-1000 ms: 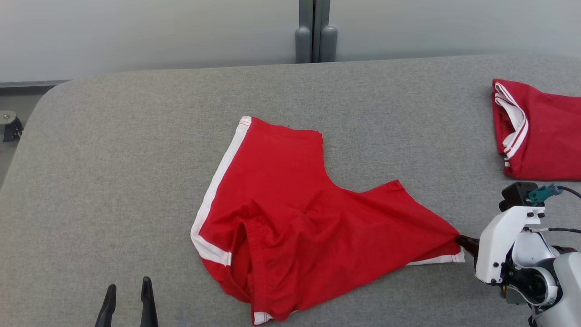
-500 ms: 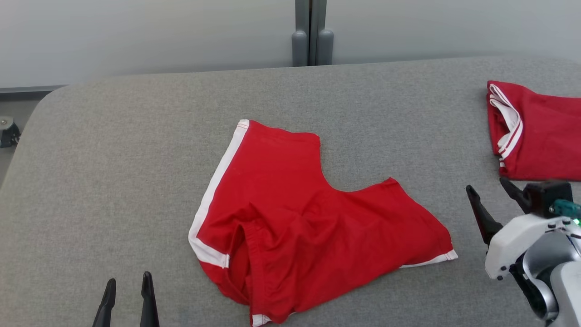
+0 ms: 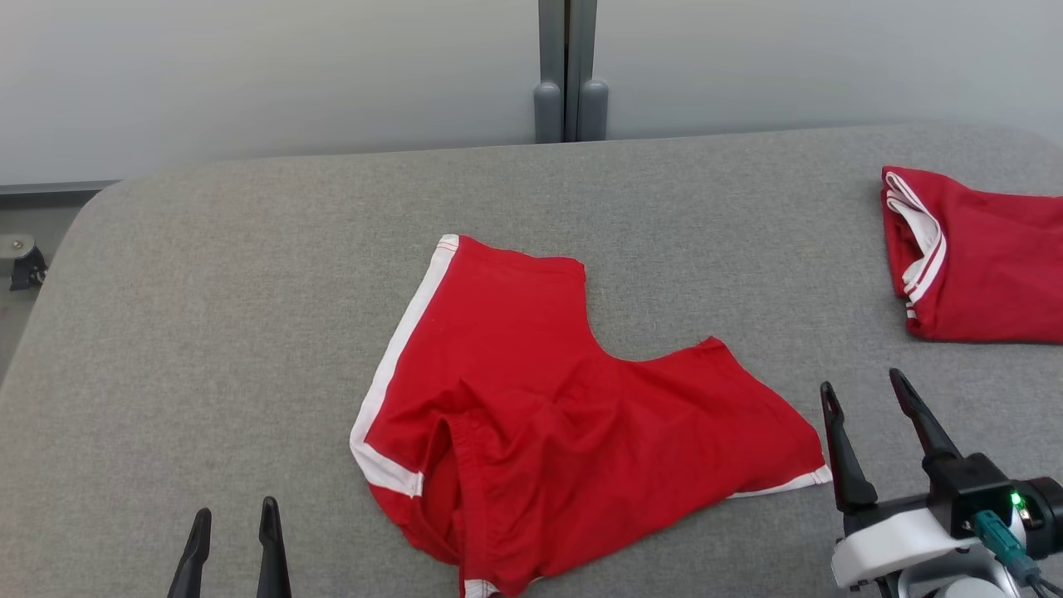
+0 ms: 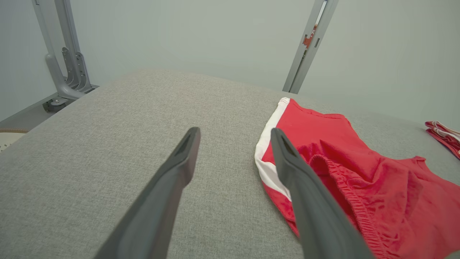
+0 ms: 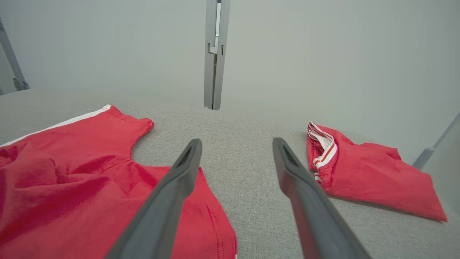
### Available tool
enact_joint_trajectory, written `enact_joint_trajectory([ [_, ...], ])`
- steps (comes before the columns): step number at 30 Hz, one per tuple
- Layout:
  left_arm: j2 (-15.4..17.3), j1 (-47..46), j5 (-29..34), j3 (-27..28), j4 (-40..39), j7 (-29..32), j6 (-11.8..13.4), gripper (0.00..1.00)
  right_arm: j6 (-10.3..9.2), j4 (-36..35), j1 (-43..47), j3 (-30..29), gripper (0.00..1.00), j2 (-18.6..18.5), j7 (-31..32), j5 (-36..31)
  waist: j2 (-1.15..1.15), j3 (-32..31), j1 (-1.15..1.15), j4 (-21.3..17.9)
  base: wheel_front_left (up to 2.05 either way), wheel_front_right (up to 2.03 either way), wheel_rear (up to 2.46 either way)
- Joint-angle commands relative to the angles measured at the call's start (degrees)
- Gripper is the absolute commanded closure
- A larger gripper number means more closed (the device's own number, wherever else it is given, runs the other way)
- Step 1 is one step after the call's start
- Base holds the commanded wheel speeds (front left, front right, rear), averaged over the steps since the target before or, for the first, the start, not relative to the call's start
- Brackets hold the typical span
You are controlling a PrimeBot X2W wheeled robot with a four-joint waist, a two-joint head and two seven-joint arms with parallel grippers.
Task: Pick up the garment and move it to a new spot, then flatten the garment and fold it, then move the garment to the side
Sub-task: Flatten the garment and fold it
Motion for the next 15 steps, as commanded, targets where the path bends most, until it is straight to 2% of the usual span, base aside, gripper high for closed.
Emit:
enact_joint_trajectory([
  [1,0.1,0.3,0.4,0.1,0.2,0.0,-0.2,0.00,-0.10,-1.0,2.1,-1.3,0.00,0.6,-0.2,-0.4,0.00,-0.5,0.00,0.3,0.00,0.00,0.00],
  [5,0.1,1.1,0.9,0.1,0.6,0.0,-0.2,0.00,-0.10,-2.3,4.4,-3.2,0.00,1.8,-0.2,0.1,0.00,-1.2,0.00,0.5,0.00,0.00,0.00],
  [15,0.1,1.5,2.0,-0.1,0.4,0.0,-0.2,0.00,-0.10,-1.2,4.9,-1.4,0.00,1.8,-0.2,4.2,0.00,-1.9,0.00,0.7,0.00,0.00,0.00],
])
